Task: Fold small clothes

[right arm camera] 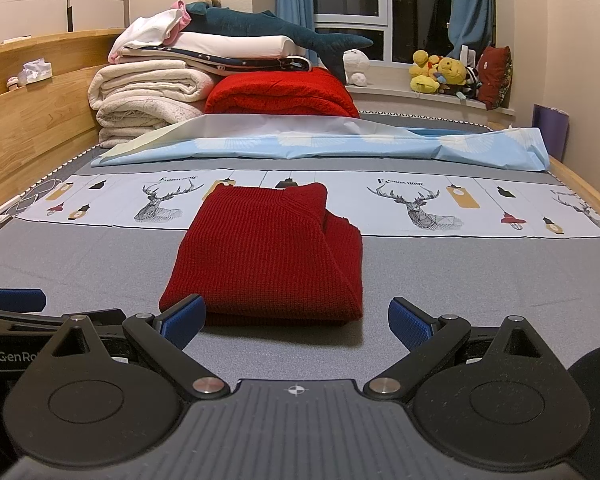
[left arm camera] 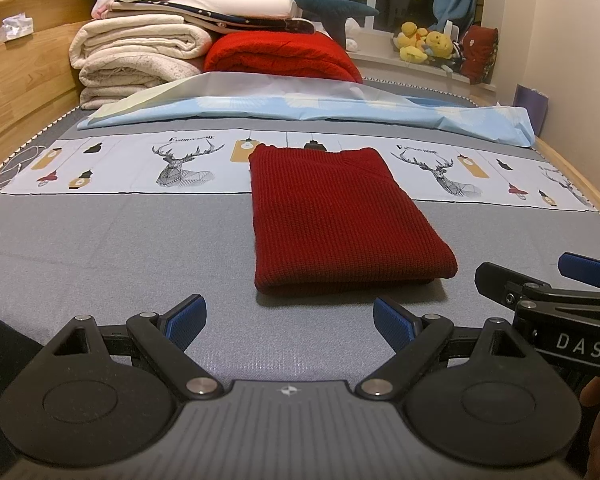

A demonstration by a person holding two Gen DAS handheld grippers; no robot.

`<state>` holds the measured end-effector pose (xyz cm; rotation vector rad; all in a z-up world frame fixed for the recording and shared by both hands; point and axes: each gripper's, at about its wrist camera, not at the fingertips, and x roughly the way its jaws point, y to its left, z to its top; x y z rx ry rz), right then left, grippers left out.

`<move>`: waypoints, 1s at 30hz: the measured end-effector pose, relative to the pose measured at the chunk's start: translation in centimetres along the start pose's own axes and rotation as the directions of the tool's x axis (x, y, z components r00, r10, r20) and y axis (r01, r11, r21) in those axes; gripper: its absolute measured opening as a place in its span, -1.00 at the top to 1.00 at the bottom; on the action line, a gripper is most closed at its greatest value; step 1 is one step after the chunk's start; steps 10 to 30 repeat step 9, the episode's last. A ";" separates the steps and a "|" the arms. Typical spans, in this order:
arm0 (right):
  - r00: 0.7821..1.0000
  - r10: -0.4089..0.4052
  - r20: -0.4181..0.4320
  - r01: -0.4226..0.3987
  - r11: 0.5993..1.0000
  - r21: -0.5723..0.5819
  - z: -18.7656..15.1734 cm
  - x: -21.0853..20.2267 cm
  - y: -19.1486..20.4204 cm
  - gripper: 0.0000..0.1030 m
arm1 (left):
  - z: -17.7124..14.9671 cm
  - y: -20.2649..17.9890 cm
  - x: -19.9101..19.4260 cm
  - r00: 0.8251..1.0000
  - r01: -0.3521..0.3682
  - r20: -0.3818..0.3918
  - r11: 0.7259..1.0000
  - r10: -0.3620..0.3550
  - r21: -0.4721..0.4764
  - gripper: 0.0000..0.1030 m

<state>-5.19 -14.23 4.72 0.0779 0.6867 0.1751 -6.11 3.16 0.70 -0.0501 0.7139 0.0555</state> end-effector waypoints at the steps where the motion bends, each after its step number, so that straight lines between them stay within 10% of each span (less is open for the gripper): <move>1: 1.000 0.000 0.000 0.000 1.000 0.000 0.0 0.0 0.0 -0.89 | 0.1 0.0 0.0 1.000 0.000 0.001 1.000 0.000 0.002 -0.81; 30: 1.000 0.000 0.000 0.000 1.000 0.000 0.0 0.0 0.0 -0.90 | 0.6 -0.4 0.2 1.000 0.002 0.008 1.000 -0.002 0.006 -0.81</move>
